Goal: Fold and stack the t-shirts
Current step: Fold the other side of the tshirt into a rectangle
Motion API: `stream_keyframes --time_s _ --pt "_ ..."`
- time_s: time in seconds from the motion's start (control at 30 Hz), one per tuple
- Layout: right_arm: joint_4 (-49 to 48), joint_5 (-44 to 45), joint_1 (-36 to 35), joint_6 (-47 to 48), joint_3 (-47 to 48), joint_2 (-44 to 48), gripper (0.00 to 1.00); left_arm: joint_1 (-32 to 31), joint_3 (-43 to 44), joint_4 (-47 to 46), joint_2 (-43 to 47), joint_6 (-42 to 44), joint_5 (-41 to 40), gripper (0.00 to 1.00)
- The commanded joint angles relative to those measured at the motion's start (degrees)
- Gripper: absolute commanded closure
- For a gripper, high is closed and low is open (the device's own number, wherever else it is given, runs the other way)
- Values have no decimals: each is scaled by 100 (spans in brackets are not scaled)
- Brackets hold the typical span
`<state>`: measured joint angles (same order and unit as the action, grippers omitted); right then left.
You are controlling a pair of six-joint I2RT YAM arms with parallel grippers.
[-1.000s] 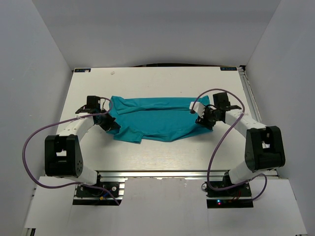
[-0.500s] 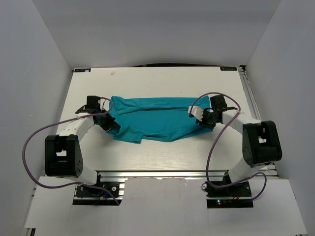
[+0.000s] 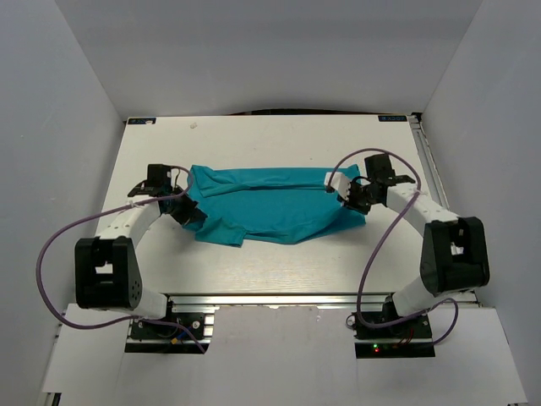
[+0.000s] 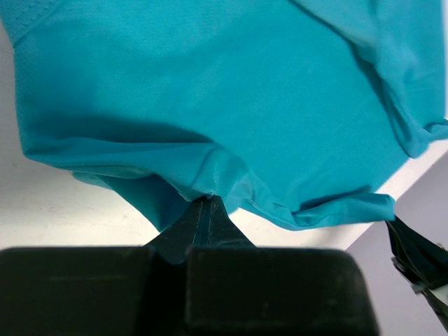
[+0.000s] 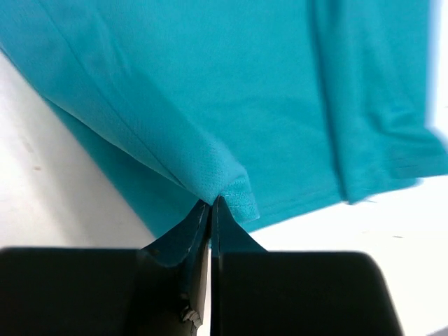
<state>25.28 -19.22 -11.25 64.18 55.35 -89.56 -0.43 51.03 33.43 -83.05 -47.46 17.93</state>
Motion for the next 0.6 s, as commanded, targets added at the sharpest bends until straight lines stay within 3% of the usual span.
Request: stream_keyframes --time_s 0.0,0.33,0.57 --pt "635 -626 35 -186 485 579 97 34 250 14 552 70 149 100" --pt "1322 -1145 184 -433 766 1581 99 253 795 173 1545 36 79 100" --pt "1015 -1014 527 -723 995 1284 100 385 970 155 1318 0 -255 100"
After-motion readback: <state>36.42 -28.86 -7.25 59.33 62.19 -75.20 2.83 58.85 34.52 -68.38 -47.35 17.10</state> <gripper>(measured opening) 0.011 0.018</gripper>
